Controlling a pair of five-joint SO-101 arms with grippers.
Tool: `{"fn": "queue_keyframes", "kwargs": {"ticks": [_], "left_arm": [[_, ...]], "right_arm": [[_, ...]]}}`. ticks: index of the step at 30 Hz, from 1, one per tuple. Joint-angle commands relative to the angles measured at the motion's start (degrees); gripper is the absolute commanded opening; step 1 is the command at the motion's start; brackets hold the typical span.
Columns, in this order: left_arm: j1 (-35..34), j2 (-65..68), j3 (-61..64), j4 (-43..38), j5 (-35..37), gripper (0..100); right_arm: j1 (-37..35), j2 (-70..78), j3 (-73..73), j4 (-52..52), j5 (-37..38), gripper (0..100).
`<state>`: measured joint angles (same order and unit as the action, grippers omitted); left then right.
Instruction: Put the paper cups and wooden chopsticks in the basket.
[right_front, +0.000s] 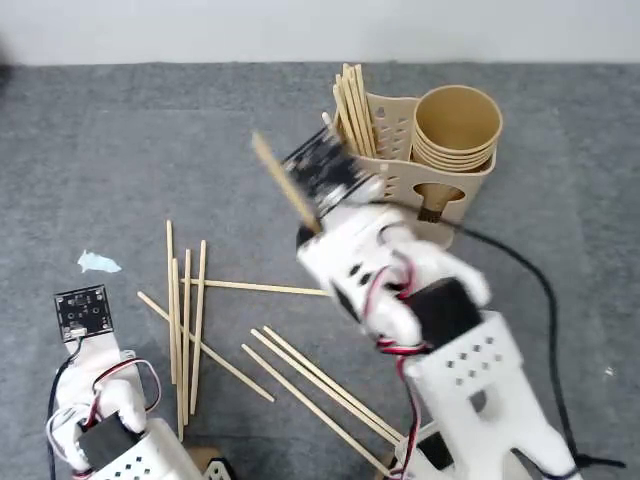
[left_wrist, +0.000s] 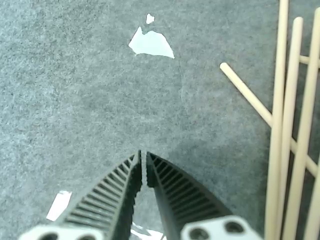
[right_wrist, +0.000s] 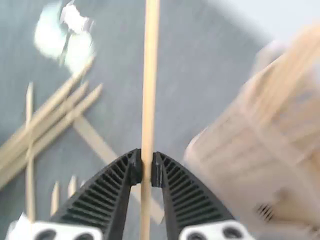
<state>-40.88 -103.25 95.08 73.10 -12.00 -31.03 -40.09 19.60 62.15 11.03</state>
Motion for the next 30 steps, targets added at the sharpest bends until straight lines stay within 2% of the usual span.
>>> {"fn": "queue_keyframes", "kwargs": {"ticks": [1, 7, 15, 25, 30], "left_arm": [[0.09, -0.88, -0.31, -1.32, 0.44, 2], [0.09, -0.88, -0.31, -1.32, 0.44, 2], [0.09, -0.88, -0.31, -1.32, 0.44, 2], [0.09, -0.88, -0.31, -1.32, 0.44, 2], [0.09, -0.88, -0.31, -1.32, 0.44, 2]], "right_arm": [[5.23, -2.15, -6.51, -9.54, 0.79, 0.8], [10.15, -2.15, -3.52, -30.55, 0.79, 0.8], [14.37, -2.07, 13.01, -64.22, 0.79, 0.8], [14.46, -2.07, 34.55, -81.54, 0.70, 0.8], [14.46, -2.15, 36.22, -78.46, 0.44, 3.5]]}}
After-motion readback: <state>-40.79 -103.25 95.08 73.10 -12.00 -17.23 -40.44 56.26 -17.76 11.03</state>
